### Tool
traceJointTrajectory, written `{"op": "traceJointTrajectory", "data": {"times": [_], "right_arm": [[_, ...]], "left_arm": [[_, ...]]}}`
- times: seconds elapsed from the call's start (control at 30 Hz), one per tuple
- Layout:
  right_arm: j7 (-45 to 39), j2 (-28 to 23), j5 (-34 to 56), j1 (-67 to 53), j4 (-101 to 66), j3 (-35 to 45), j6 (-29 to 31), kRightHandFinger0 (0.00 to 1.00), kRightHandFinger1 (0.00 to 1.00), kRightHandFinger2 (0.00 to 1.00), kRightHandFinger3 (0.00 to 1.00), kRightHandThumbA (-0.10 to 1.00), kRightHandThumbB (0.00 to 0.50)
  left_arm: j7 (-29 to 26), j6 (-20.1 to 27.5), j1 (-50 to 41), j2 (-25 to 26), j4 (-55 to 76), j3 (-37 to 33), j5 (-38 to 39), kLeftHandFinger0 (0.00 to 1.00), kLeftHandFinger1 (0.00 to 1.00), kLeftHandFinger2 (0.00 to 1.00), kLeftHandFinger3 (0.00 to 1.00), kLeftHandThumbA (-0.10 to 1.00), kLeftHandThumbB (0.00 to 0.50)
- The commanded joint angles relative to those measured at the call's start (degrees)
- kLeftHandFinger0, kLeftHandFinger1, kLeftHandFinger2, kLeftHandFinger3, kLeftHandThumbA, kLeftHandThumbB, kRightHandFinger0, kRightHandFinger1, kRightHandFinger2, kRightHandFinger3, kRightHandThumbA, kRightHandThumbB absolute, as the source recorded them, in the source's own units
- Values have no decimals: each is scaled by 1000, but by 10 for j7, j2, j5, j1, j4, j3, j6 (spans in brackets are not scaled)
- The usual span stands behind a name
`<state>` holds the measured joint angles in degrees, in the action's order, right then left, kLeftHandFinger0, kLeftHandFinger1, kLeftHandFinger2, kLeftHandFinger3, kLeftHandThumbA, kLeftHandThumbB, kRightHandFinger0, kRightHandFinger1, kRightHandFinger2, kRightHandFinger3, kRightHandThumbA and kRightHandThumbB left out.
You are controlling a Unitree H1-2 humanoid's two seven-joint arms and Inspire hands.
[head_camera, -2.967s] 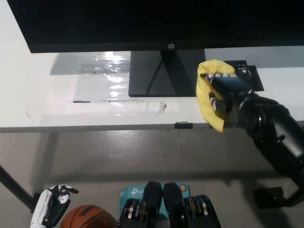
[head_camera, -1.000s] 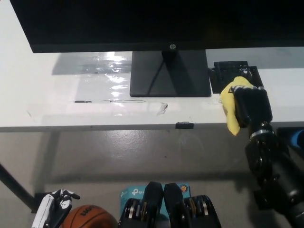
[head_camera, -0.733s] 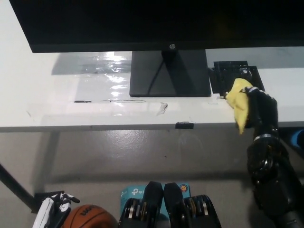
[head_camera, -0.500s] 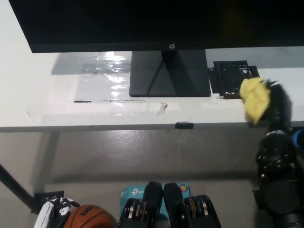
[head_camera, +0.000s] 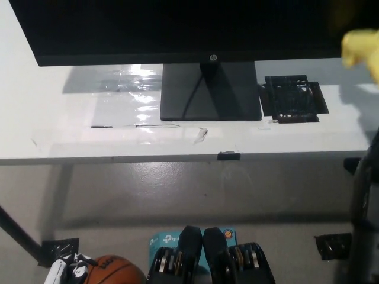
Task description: The robot uses its right hand to pick up the cloth kept in the middle of the desk and use it to wipe the monitor in the middle of the desk by swiping its screen twice
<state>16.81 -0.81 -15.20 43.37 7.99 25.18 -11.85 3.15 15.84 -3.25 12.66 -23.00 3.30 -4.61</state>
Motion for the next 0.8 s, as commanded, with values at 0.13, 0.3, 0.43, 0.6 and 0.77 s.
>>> {"op": "traceJointTrajectory", "data": {"times": [0.13, 0.3, 0.43, 0.6, 0.77], "right_arm": [[70, -5, 90, 153, -47, 35, 33, 0, 0, 52, 59, -100, 54], [105, 4, 68, 173, -30, 16, 47, 0, 0, 59, 201, -100, 61], [122, 6, 46, 172, 3, -17, 90, 0, 0, 107, 219, -100, 30], [186, -1, -41, 179, 68, -85, 99, 0, 0, 70, 226, -100, 12], [239, -23, -97, 177, 199, -161, 181, 0, 0, 271, 299, -100, 4]], "left_arm": [[-21, 70, -4, 11, 4, -1, -22, 0, 0, 0, 3, 618, 500], [-19, 73, -3, 11, 4, 0, -21, 0, 0, 0, 0, 611, 500], [-19, 78, -1, 11, 0, -1, -23, 0, 0, 0, 0, 608, 500], [-18, 78, -2, 11, 5, -1, -25, 0, 0, 0, 0, 612, 500], [-10, 65, -4, 9, 11, -2, -19, 0, 0, 0, 0, 573, 500]]}}
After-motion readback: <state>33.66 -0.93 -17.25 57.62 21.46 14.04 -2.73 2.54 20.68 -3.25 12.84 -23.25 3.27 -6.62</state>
